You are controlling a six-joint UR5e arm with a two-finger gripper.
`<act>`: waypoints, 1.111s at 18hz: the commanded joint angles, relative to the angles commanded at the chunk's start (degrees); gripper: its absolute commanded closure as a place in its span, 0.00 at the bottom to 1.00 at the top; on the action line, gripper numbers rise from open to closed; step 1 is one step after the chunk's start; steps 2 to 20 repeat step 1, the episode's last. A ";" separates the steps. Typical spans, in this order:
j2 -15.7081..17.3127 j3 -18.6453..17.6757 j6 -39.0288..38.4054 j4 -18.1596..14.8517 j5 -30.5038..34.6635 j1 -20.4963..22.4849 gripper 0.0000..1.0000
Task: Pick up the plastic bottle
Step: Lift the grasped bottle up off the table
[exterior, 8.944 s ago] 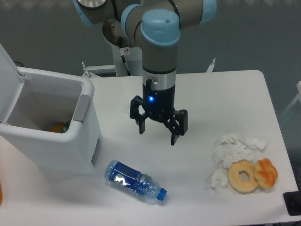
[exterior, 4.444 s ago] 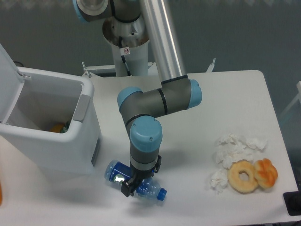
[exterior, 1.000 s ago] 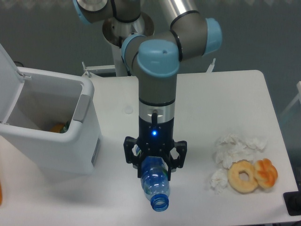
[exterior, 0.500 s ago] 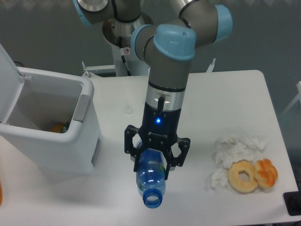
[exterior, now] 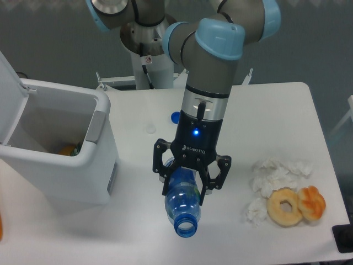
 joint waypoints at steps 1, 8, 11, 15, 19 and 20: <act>0.00 -0.09 0.00 -0.09 0.00 0.00 0.28; 0.00 -0.09 0.00 -0.09 0.00 0.00 0.28; 0.00 -0.09 0.00 -0.09 0.00 0.00 0.28; 0.00 -0.09 0.00 -0.09 0.00 0.00 0.28; 0.00 -0.09 0.00 -0.09 0.00 0.00 0.28; 0.00 -0.09 0.00 -0.09 0.00 0.00 0.28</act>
